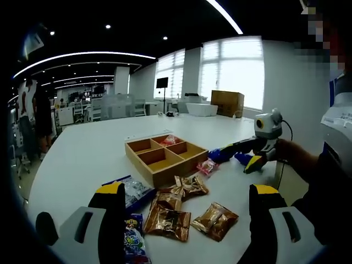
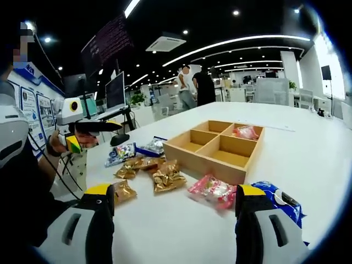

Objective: Pick up the scattered marshmallows, QQ candies, Oreo cookies, and mixed nuts on the table and sort them into separate containers

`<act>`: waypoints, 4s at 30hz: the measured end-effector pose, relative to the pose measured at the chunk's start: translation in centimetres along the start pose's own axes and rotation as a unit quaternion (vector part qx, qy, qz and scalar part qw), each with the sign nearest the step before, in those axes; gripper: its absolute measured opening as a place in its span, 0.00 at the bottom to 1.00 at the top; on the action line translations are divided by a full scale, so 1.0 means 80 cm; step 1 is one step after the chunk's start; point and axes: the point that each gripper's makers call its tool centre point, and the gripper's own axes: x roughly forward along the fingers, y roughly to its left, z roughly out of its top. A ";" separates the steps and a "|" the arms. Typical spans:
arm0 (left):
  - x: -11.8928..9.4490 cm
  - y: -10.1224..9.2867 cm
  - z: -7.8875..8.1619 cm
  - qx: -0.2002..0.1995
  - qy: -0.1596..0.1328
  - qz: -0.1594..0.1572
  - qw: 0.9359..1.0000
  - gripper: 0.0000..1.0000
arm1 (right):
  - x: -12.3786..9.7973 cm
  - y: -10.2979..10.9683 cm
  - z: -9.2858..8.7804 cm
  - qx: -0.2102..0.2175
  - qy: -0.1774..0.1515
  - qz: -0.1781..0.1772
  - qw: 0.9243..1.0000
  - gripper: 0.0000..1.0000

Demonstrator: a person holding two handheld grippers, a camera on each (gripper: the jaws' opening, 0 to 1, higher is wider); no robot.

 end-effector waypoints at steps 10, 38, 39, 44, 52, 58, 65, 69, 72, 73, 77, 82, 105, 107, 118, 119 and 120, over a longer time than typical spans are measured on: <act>0.000 0.004 -0.001 -0.003 0.000 0.003 1.000 0.97 | 0.023 -0.010 -0.006 -0.012 0.020 -0.009 1.000 0.84; 0.008 0.009 -0.007 -0.013 0.002 -0.002 1.000 0.96 | 0.051 -0.036 -0.023 -0.084 0.070 -0.047 0.993 0.63; 0.008 0.009 -0.007 -0.013 0.002 -0.001 1.000 0.96 | 0.051 -0.038 -0.024 -0.085 0.070 -0.049 0.993 0.62; 0.007 0.008 -0.007 -0.015 0.000 -0.003 1.000 0.97 | 0.052 -0.047 -0.031 -0.089 0.088 -0.063 0.990 0.60; 0.005 0.009 -0.004 -0.014 -0.002 0.000 1.000 0.97 | 0.050 -0.054 -0.036 -0.101 0.101 -0.073 0.987 0.55; 0.003 0.011 -0.004 -0.013 -0.001 0.003 1.000 0.97 | 0.049 -0.061 -0.039 -0.127 0.107 -0.082 0.983 0.46; 0.002 0.010 -0.003 -0.012 -0.002 0.003 1.000 0.96 | 0.048 -0.070 -0.039 -0.111 0.107 -0.093 0.984 0.35; 0.000 0.011 -0.005 -0.014 -0.002 0.005 1.000 0.96 | 0.047 -0.072 -0.039 -0.109 0.105 -0.096 0.984 0.27; -0.001 0.011 -0.006 -0.015 -0.003 0.006 1.000 0.96 | 0.046 -0.075 -0.040 -0.118 0.109 -0.100 0.982 0.24; -0.001 0.011 -0.006 -0.015 -0.003 0.006 1.000 0.96 | 0.047 -0.075 -0.040 -0.119 0.110 -0.101 0.982 0.23; -0.001 0.010 -0.006 -0.014 -0.005 0.005 1.000 0.96 | 0.047 -0.075 -0.040 -0.121 0.109 -0.102 0.981 0.19; -0.001 0.012 -0.009 -0.017 -0.002 0.009 1.000 0.96 | 0.047 -0.075 -0.039 -0.132 0.108 -0.100 0.980 0.16; -0.003 0.010 -0.006 -0.012 -0.003 0.010 1.000 0.96 | 0.037 -0.068 -0.027 -0.150 0.089 -0.101 0.979 0.09; -0.003 0.010 -0.005 -0.011 -0.003 0.010 1.000 0.96 | 0.035 -0.067 -0.024 -0.149 0.085 -0.101 0.980 0.09; -0.005 0.009 -0.002 -0.007 -0.003 0.010 1.000 0.96 | 0.014 -0.050 -0.005 -0.156 0.063 -0.094 0.981 0.09; -0.005 0.009 -0.002 -0.006 -0.003 0.010 1.000 0.96 | 0.009 -0.047 -0.001 -0.157 0.058 -0.093 0.981 0.09; -0.006 0.009 -0.002 -0.006 -0.003 0.010 1.000 0.96 | 0.007 -0.046 0.001 -0.158 0.057 -0.093 0.981 0.09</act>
